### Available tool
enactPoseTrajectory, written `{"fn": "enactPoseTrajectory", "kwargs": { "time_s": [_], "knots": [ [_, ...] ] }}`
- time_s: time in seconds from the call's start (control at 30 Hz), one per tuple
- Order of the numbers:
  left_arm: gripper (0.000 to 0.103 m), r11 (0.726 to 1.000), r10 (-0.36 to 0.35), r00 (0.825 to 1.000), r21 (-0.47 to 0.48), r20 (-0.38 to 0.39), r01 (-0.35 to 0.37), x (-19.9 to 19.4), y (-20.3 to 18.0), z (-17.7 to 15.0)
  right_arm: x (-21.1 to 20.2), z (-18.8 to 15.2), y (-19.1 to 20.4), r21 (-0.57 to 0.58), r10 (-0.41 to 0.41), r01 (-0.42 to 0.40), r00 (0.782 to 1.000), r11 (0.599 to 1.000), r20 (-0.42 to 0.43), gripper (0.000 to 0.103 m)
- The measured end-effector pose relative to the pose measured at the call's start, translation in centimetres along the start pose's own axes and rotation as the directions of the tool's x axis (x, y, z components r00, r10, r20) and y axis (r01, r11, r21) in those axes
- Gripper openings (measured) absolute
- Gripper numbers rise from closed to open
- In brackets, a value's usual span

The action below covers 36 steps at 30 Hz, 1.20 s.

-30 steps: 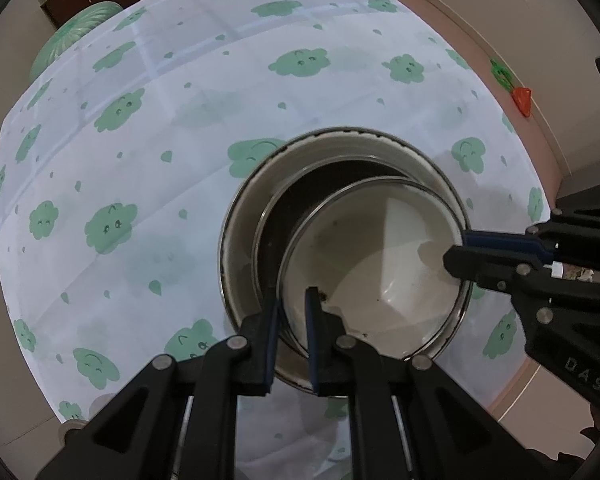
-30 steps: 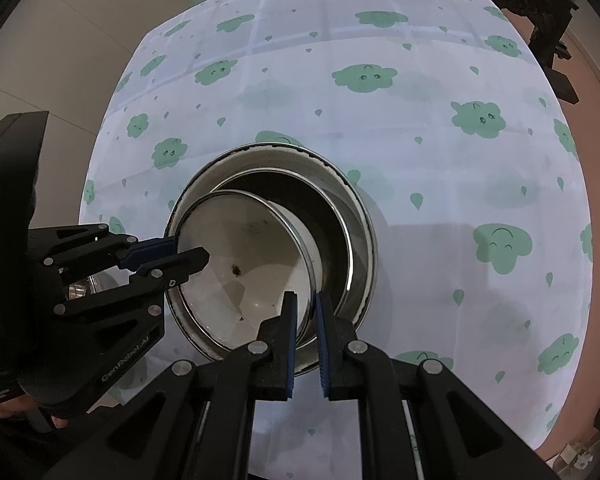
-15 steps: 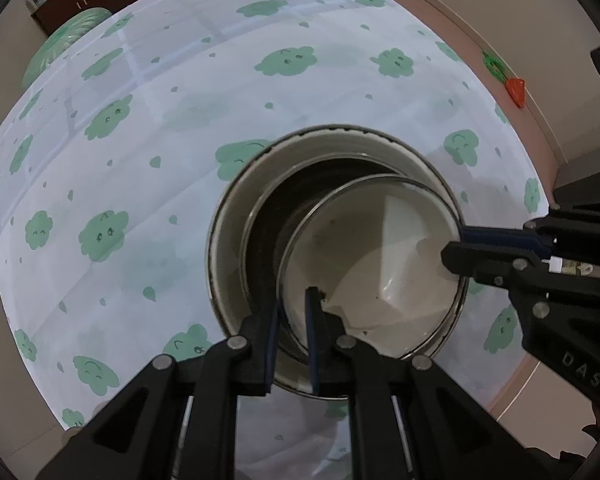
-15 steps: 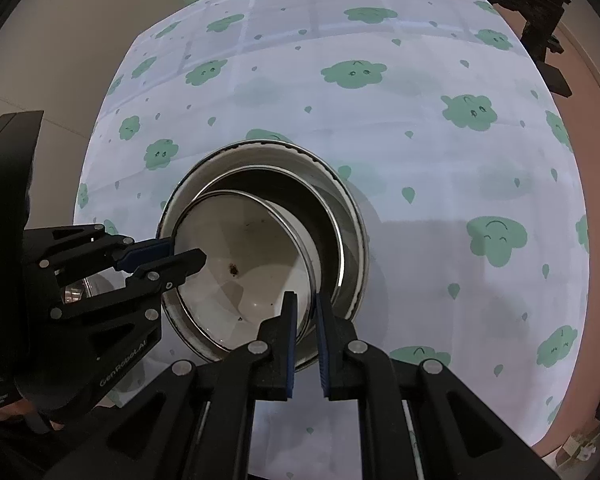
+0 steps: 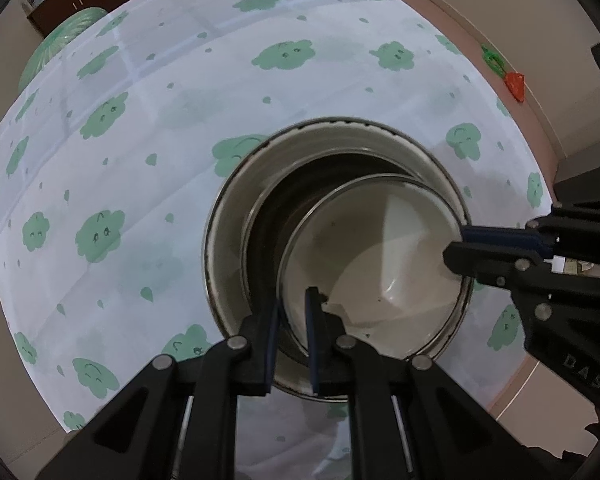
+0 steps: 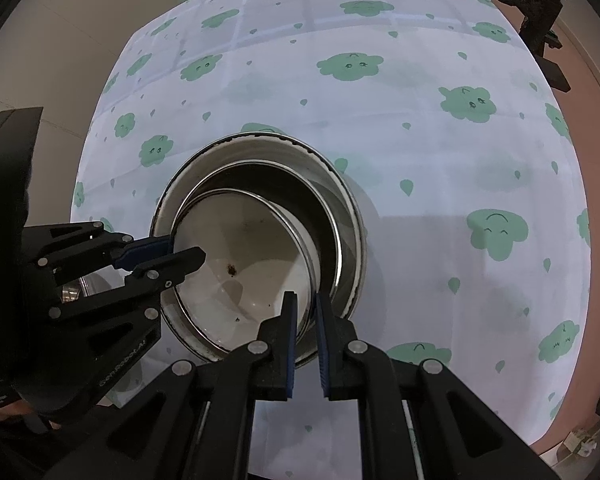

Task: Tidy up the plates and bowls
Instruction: 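Lower the white enamel bowls into the steel bowls and open both grippers, then close the left gripper on a nested bowl stack rim while the right gripper grips another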

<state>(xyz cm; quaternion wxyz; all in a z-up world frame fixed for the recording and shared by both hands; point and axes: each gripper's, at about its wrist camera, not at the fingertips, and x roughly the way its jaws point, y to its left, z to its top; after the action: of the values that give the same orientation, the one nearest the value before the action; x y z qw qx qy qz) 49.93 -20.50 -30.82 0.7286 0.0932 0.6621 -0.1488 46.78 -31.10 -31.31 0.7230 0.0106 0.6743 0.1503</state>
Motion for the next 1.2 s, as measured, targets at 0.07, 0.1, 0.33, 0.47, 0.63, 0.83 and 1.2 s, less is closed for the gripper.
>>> {"fn": "enactPoseTrajectory", "kwargs": {
  "time_s": [0.07, 0.1, 0.33, 0.47, 0.63, 0.83, 1.2],
  "knots": [
    [0.009, 1.0, 0.0, 1.0, -0.001, -0.002, 0.0, 0.1, 0.1, 0.0, 0.1, 0.1, 0.1, -0.003, 0.001, -0.001, 1.0, 1.0, -0.002, 0.01],
    [0.009, 1.0, -0.002, 1.0, -0.002, -0.002, 0.002, 0.1, 0.1, 0.0, 0.2, 0.1, 0.2, -0.005, -0.001, 0.001, 1.0, 1.0, -0.005, 0.01],
    [0.009, 1.0, -0.009, 1.0, 0.001, -0.011, 0.009, 0.5, 0.1, 0.0, 0.8, 0.3, 0.1, -0.005, -0.006, 0.006, 1.0, 1.0, -0.018, 0.01],
    [0.009, 1.0, -0.012, 1.0, -0.003, -0.013, 0.012, 0.7, 0.1, 0.1, 1.0, 0.4, 0.1, -0.005, -0.011, 0.011, 1.0, 1.0, -0.017, 0.011],
    [0.01, 1.0, -0.012, 1.0, -0.017, -0.008, 0.012, 0.3, 0.4, 0.2, 1.0, 0.6, 0.0, 0.011, -0.006, 0.006, 1.0, 1.0, -0.007, 0.012],
    [0.023, 1.0, -0.017, 0.999, -0.013, 0.04, 0.017, -1.7, 0.7, 0.1, 0.3, 0.5, 0.3, 0.001, -0.011, 0.011, 1.0, 1.0, 0.009, 0.012],
    [0.026, 0.994, 0.051, 0.996, -0.104, 0.078, -0.042, -2.5, 4.3, -1.3, -2.0, -0.6, -1.6, 0.043, -0.031, 0.027, 0.996, 0.999, 0.085, 0.012]
  ]
}}
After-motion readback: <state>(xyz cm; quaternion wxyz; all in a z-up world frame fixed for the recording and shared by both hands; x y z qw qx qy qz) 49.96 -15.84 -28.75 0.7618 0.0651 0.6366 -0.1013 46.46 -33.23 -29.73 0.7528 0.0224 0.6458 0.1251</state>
